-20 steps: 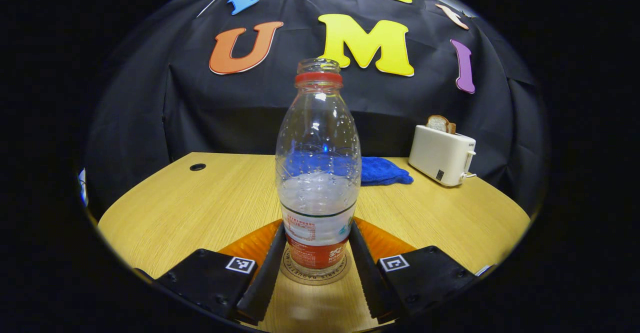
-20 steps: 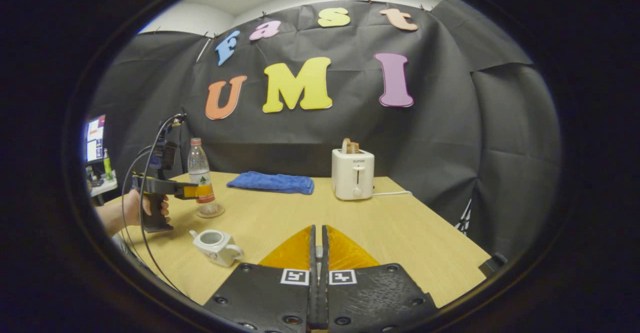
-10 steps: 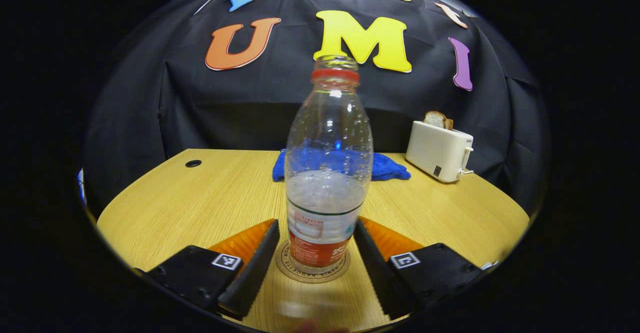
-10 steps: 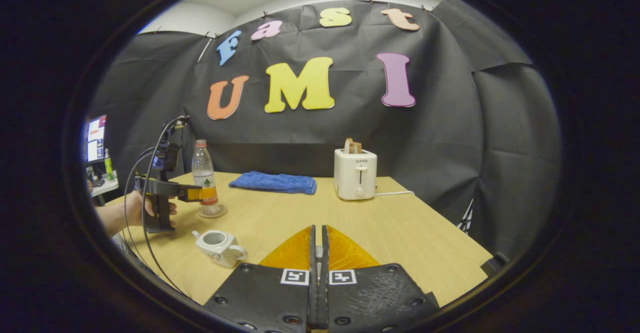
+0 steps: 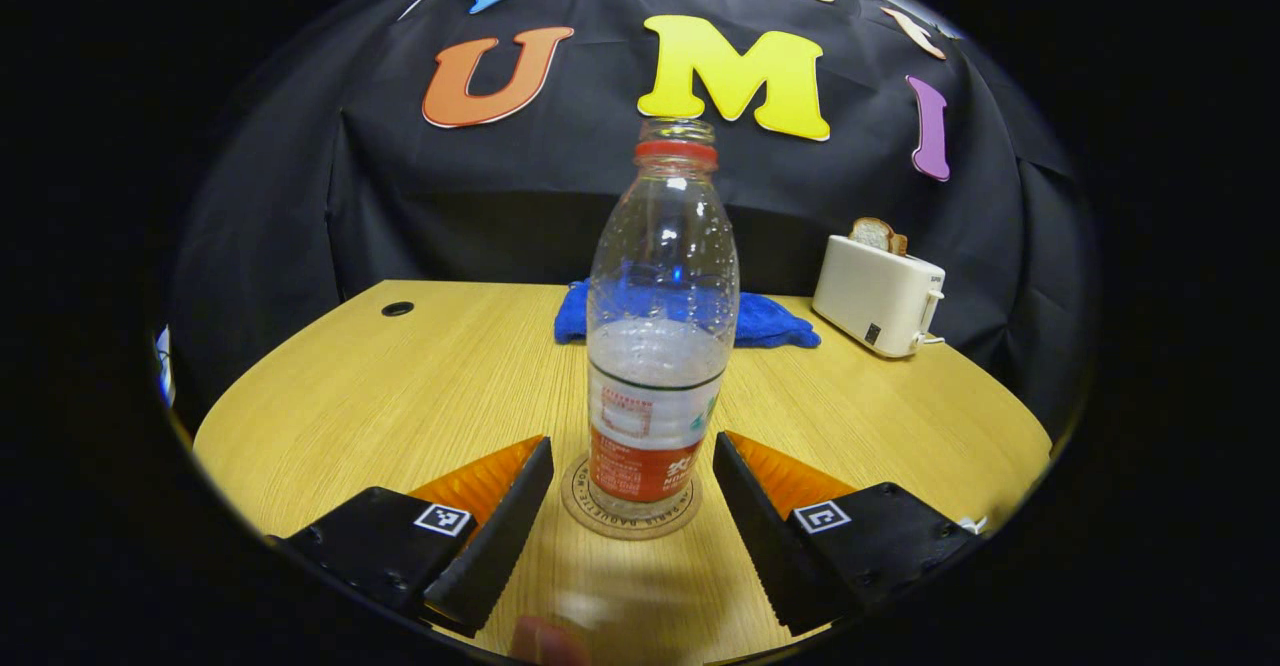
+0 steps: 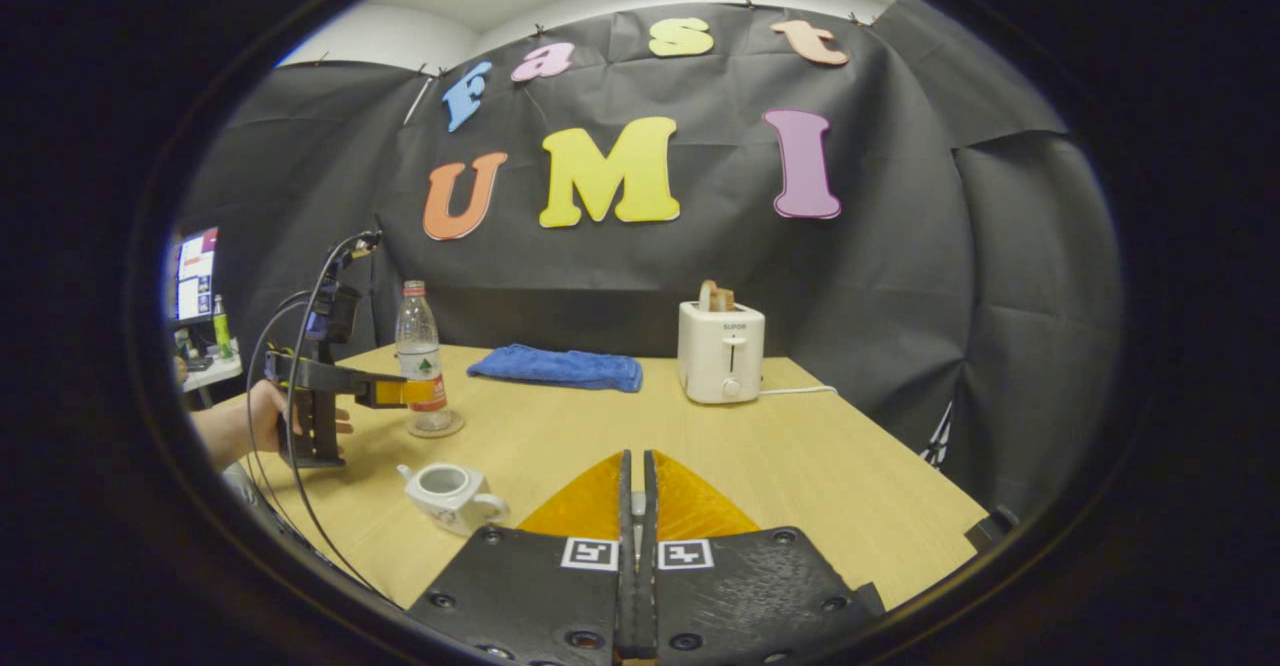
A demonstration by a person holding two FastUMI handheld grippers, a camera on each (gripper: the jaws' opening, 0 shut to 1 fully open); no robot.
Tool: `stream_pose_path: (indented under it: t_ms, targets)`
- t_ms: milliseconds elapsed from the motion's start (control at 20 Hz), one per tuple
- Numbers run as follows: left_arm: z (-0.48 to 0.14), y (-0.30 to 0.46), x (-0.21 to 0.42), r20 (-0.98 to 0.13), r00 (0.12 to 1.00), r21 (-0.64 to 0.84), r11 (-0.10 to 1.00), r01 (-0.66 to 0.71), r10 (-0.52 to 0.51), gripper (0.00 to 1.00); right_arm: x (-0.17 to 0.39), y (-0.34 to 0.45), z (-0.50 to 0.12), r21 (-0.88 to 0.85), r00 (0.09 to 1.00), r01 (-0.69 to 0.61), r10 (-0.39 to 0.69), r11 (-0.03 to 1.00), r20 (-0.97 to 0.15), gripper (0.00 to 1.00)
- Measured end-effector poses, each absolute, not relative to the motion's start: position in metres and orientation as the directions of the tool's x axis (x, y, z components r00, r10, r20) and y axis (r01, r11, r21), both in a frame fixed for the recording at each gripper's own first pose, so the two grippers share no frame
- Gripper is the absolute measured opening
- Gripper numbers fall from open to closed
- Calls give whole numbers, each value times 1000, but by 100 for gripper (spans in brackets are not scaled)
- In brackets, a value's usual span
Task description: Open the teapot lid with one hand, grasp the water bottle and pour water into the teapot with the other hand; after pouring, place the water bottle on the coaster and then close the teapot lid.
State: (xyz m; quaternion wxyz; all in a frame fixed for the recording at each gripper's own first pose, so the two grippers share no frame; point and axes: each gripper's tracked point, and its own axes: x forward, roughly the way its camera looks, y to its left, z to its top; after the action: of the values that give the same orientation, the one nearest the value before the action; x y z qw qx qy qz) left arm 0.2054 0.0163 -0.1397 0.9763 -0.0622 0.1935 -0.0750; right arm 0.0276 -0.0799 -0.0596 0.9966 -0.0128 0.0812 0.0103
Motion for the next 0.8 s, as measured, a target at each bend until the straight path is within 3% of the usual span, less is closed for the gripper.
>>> stream_pose_path:
  t_ms: [200,800]
  targets:
    - [-135,39,166,-373,917,-148,985,94,-143,100,35,-53,-58,-33,985,-77,71,996,-158,0]
    - [-90,163,67,-198,975,-29,993,-110,103,100,88,65,-78,-31,948,-278,270,960,-168,0]
